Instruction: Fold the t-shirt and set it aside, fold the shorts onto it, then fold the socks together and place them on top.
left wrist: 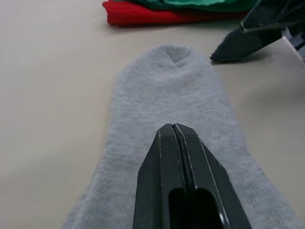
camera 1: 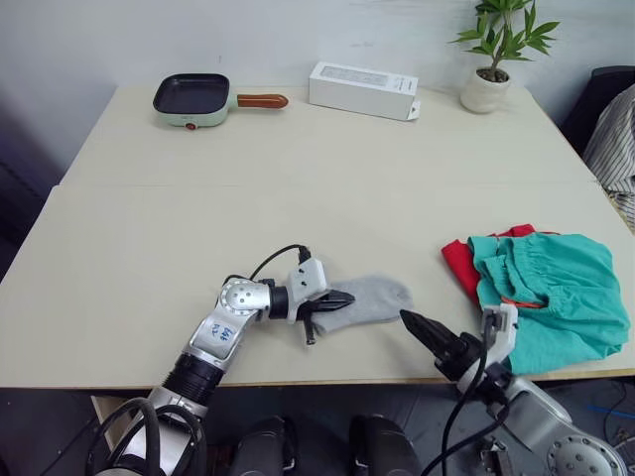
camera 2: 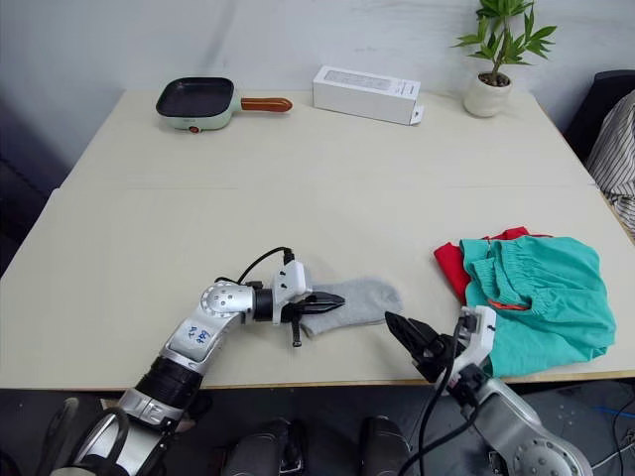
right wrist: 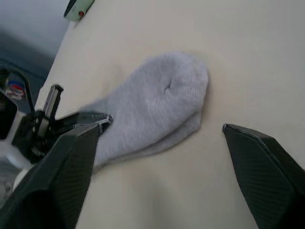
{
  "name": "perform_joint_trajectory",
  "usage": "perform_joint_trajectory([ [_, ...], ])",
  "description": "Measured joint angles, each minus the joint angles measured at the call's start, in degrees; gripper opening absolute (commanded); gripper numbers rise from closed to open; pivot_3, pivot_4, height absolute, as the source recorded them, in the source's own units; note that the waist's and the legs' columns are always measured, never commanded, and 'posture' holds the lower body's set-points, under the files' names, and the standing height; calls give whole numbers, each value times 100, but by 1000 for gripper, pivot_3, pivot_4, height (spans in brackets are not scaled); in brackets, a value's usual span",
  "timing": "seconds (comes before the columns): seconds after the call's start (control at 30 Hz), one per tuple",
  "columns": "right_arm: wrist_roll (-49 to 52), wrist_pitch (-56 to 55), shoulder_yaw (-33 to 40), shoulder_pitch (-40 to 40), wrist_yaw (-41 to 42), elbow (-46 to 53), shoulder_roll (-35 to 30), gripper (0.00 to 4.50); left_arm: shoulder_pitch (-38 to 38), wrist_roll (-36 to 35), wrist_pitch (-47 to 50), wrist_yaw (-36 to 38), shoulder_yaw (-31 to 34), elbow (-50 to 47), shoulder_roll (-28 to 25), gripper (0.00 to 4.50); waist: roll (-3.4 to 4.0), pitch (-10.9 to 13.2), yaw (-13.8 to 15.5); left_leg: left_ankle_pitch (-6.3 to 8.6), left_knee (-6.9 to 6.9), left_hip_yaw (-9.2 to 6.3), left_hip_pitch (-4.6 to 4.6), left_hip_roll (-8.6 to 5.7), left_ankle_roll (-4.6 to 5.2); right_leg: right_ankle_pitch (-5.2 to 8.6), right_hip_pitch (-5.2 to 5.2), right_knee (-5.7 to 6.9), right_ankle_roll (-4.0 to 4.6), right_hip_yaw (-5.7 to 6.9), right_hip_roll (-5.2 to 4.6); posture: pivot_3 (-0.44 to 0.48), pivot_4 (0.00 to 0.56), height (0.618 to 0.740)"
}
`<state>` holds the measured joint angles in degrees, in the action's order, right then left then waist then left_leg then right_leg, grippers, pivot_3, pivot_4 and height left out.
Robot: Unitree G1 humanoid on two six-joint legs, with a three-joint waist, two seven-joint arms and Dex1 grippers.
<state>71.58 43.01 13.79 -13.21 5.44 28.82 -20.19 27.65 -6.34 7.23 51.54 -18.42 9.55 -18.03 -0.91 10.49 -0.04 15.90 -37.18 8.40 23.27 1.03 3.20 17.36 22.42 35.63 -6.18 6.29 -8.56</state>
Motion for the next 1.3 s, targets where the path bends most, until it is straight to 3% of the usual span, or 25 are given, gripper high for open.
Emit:
perform_joint_trajectory([
  [0.37, 1498, 601, -422, 1104, -1589, -653, 436, 4446, 121, 74, 215, -14, 105, 201, 173, 0, -4, -39, -31, -12, 5, 0, -3, 13, 20, 3, 1, 2, 7, 3, 10, 0, 150, 740],
  [0.4, 1615, 607, -462, 1190, -1730, -710, 505, 4270, 124, 76, 233, 3, 106, 200, 165, 0, 0, -43, -29, -12, 6, 0, -3, 14, 19, 4, 2, 1, 8, 3, 10, 0, 150, 740],
  [0.47, 1744, 555, -470, 1284, -1990, -832, 698, 3863, 124, 81, 240, 47, 107, 199, 142, 0, 3, -45, -33, -12, 8, 0, -3, 14, 18, 4, 2, 1, 8, 3, 10, 0, 150, 740],
  [0.73, 1454, 283, -481, 1206, -2182, -820, 765, 900, 123, 89, 205, 55, 130, 195, 135, 0, 8, -47, -19, -11, 8, 0, 0, 13, 19, 4, 2, -1, 8, 4, 10, 0, 150, 740],
  [0.83, 1363, 178, -478, 1105, -2125, -595, 764, 24, 122, 92, 200, 43, 158, 195, 135, 0, 7, -47, -3, -10, 5, -1, 1, 12, 22, 4, -1, -7, 7, 4, 8, 0, 150, 740],
  [0.97, 1124, -20, -386, 863, -2013, -350, 619, 24, 123, 94, 221, -19, 164, 153, 141, 0, 10, -46, 49, 2, 5, -1, 9, 1, 15, -3, 1, -17, -5, 2, -1, 0, 150, 740],
  [1.1, 909, -38, -151, 662, -1803, -165, 33, 24, 95, 128, 234, -66, 157, 143, 141, 0, 15, -43, 55, -8, 3, 2, 24, -3, 30, -9, 7, -32, -17, 1, -1, 0, 150, 740],
  [1.3, 229, -10, -529, 1176, -1619, 250, -249, 24, 76, 157, 364, -214, 170, 24, 139, 0, 17, -41, -8, -9, 9, 1, 24, 4, 29, -8, 13, -29, -15, 5, 6, 0, 150, 740],
])
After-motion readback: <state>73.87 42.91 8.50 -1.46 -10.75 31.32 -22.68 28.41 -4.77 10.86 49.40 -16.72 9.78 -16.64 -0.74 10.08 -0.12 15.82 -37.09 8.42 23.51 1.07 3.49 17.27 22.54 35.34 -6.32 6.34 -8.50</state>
